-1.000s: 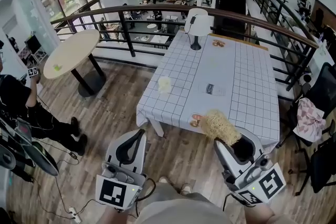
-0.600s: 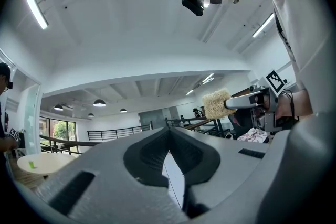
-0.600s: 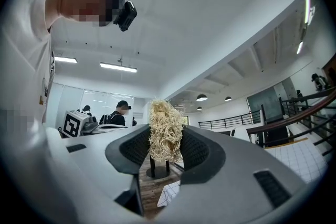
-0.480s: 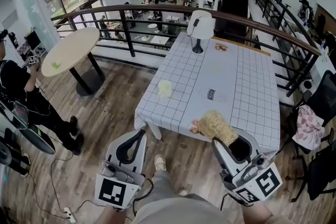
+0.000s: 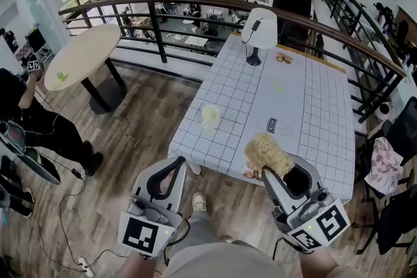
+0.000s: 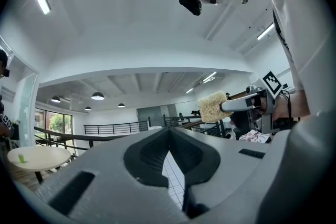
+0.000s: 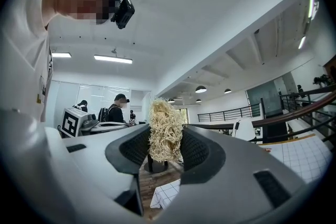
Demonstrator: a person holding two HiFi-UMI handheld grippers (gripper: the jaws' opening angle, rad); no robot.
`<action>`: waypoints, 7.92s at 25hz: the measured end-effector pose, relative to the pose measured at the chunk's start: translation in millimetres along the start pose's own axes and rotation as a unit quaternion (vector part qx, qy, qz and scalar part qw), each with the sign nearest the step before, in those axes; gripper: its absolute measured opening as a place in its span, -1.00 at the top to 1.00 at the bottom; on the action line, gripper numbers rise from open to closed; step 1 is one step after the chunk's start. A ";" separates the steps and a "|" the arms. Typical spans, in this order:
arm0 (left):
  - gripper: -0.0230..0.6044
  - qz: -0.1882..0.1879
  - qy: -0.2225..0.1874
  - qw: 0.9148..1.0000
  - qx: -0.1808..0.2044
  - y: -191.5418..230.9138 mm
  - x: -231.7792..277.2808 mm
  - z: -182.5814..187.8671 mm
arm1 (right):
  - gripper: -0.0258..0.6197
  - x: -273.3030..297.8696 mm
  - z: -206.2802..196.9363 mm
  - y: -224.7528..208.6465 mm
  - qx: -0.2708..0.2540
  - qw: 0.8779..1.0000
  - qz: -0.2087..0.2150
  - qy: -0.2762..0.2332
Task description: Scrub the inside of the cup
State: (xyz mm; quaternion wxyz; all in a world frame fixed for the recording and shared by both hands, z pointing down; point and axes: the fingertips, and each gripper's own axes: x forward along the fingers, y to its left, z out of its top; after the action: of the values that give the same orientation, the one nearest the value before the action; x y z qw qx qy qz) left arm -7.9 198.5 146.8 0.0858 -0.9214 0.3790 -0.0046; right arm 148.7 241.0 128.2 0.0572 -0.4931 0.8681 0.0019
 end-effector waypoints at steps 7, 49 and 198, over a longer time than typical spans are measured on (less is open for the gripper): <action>0.88 -0.028 0.015 0.999 -0.006 61.6 45.5 -23.8 | 0.44 75.0 -12.0 -24.7 0.002 1.000 -0.014 0.016; 0.88 -0.086 -0.036 0.995 -0.041 155.1 138.2 -63.8 | 0.44 215.0 -59.1 -91.5 -0.001 0.997 -0.023 0.070; 0.79 -0.149 0.327 0.933 -0.038 94.3 173.5 -460.3 | 0.47 244.9 -437.1 -87.2 -0.280 0.662 0.298 0.628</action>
State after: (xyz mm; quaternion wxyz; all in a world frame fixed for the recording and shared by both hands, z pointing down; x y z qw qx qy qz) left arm 16.1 -59.7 575.3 -0.0794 -0.9173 0.2448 -0.3040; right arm 56.5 -39.5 542.3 -0.6457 -0.0855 0.7572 -0.0479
